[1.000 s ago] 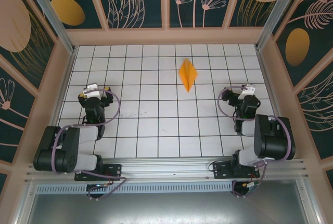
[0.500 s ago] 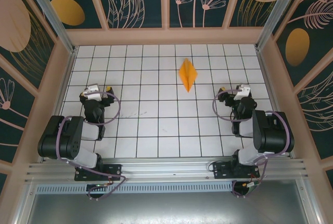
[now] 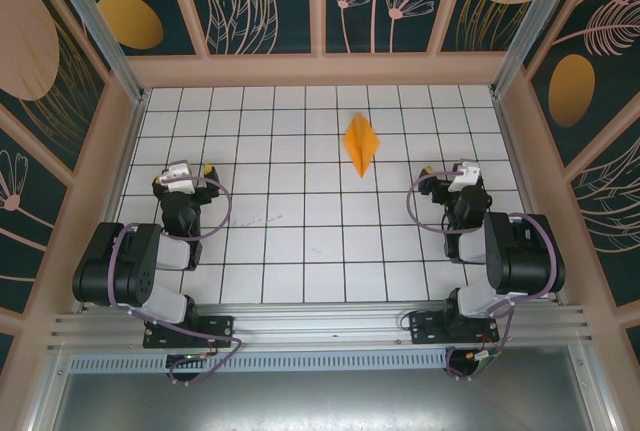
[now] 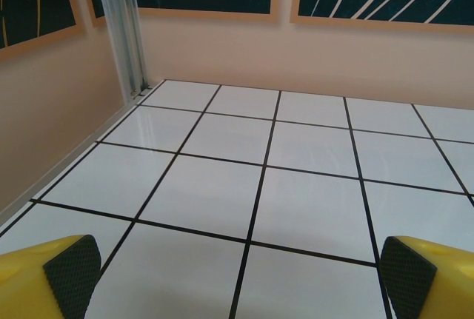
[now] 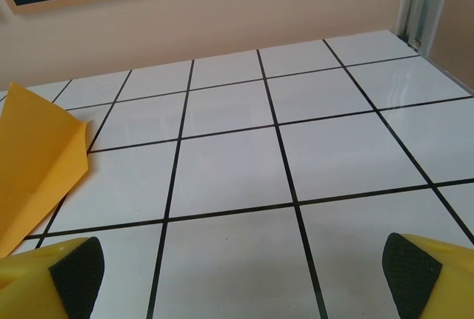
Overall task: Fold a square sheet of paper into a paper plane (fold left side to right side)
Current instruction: Reset both arms
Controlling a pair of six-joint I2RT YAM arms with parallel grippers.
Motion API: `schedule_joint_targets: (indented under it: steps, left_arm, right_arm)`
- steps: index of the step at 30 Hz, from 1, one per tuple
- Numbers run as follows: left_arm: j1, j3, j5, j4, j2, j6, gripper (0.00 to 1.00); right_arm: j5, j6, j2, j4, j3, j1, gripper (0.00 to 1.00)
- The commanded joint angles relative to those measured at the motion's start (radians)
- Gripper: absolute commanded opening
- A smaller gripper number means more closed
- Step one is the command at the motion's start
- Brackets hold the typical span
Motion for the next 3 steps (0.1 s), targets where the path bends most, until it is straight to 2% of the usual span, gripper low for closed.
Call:
schedule_joint_targets:
  steps: [1, 3]
  left_arm:
    - [0.009, 0.013, 0.016, 0.035, 0.002, 0.002, 0.99]
    - [0.009, 0.013, 0.016, 0.035, 0.003, 0.001, 0.99]
  right_arm:
    - [0.012, -0.015, 0.005, 0.032, 0.017, 0.007, 0.99]
    - [0.012, -0.014, 0.005, 0.032, 0.017, 0.006, 0.99]
